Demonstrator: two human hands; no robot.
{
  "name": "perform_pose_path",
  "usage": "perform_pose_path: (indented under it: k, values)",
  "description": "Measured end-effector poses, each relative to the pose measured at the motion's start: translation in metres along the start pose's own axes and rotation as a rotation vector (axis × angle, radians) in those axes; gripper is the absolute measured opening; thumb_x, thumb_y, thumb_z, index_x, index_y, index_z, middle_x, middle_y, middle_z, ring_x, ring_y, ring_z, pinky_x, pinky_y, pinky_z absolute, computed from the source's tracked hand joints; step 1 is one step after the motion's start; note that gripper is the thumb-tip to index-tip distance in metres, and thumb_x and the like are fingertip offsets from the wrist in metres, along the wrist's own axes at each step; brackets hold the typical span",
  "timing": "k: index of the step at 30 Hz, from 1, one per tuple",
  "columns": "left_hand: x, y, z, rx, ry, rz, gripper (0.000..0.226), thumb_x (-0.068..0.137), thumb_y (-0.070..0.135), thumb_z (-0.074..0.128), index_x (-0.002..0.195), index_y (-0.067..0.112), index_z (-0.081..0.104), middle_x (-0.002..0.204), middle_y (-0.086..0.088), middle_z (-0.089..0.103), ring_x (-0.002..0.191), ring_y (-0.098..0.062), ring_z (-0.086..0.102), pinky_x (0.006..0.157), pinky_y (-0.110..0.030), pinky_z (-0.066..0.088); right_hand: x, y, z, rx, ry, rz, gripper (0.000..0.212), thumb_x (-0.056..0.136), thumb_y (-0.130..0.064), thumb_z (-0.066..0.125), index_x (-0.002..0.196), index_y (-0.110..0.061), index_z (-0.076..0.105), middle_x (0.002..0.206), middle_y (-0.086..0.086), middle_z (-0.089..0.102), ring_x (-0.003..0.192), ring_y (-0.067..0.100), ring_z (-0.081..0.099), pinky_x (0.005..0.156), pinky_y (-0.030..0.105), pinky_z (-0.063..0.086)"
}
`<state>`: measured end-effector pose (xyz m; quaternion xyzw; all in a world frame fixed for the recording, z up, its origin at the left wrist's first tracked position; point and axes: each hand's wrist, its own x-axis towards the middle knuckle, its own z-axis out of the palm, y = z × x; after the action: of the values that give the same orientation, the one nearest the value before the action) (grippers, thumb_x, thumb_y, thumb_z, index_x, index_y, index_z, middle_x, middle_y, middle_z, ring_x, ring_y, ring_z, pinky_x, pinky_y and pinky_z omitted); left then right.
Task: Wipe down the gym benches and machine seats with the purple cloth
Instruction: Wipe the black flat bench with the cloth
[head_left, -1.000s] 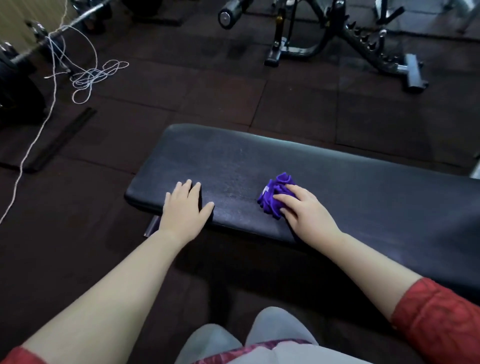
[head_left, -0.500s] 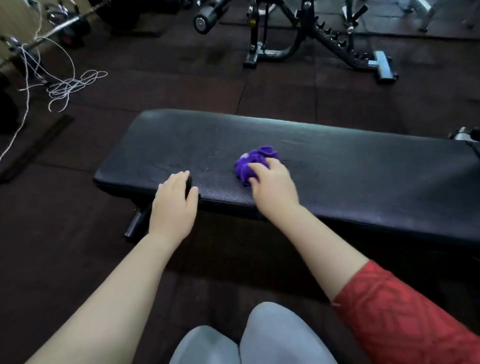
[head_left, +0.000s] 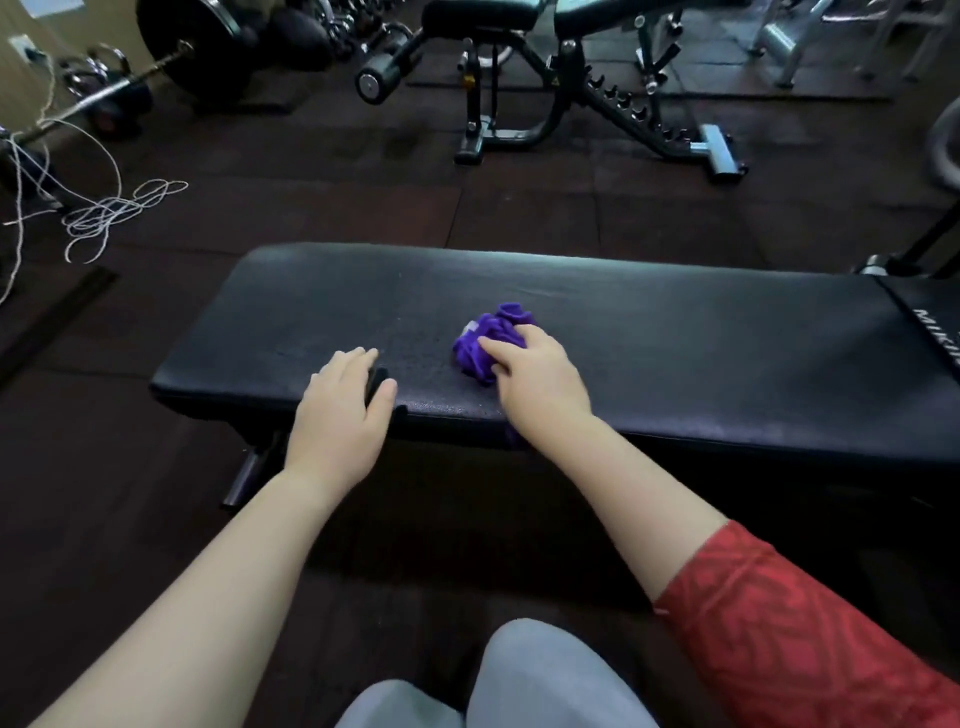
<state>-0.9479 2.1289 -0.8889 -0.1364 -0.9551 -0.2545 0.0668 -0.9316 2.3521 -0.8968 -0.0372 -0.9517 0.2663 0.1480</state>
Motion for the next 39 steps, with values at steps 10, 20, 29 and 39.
perform_pose_path:
  k: [10, 20, 29, 39]
  values:
    - [-0.010, 0.081, 0.036, 0.047, -0.172, 0.156, 0.052, 0.099, 0.043, 0.038, 0.145, 0.020, 0.037, 0.153, 0.004, 0.034, 0.145, -0.015, 0.020, 0.118, -0.041, 0.012, -0.065, 0.138, -0.105, -0.130, 0.230, 0.265, 0.031, 0.088, -0.013, 0.058, 0.118, -0.020, 0.066, 0.129, 0.009, 0.053, 0.115, 0.032, 0.051, 0.092, 0.033, 0.043]
    - [-0.027, 0.132, 0.052, 0.130, -0.262, 0.052, 0.051, 0.100, 0.042, 0.032, 0.140, 0.014, 0.042, 0.148, -0.004, 0.040, 0.140, -0.024, 0.029, 0.112, -0.045, 0.028, -0.083, 0.144, -0.116, -0.061, 0.016, 0.045, 0.032, 0.089, -0.015, 0.059, 0.119, -0.027, 0.065, 0.134, 0.001, 0.052, 0.118, 0.022, 0.052, 0.094, 0.022, 0.037]
    - [-0.026, 0.137, 0.059, 0.123, -0.280, -0.042, 0.051, 0.098, 0.040, 0.047, 0.145, 0.024, 0.038, 0.155, 0.000, 0.030, 0.146, -0.022, 0.017, 0.112, -0.036, 0.024, -0.084, 0.154, -0.119, -0.103, 0.010, -0.034, 0.033, 0.089, -0.021, 0.060, 0.119, -0.032, 0.064, 0.134, -0.001, 0.053, 0.115, 0.030, 0.050, 0.099, 0.033, 0.039]
    - [-0.022, 0.127, 0.075, 0.038, -0.200, -0.064, 0.048, 0.095, 0.037, 0.053, 0.141, 0.027, 0.043, 0.155, 0.000, 0.032, 0.147, -0.023, 0.013, 0.115, -0.042, 0.024, -0.075, 0.159, -0.111, -0.161, 0.021, -0.024, 0.033, 0.092, -0.032, 0.053, 0.123, -0.043, 0.056, 0.138, -0.006, 0.048, 0.123, 0.022, 0.044, 0.110, 0.044, 0.026]
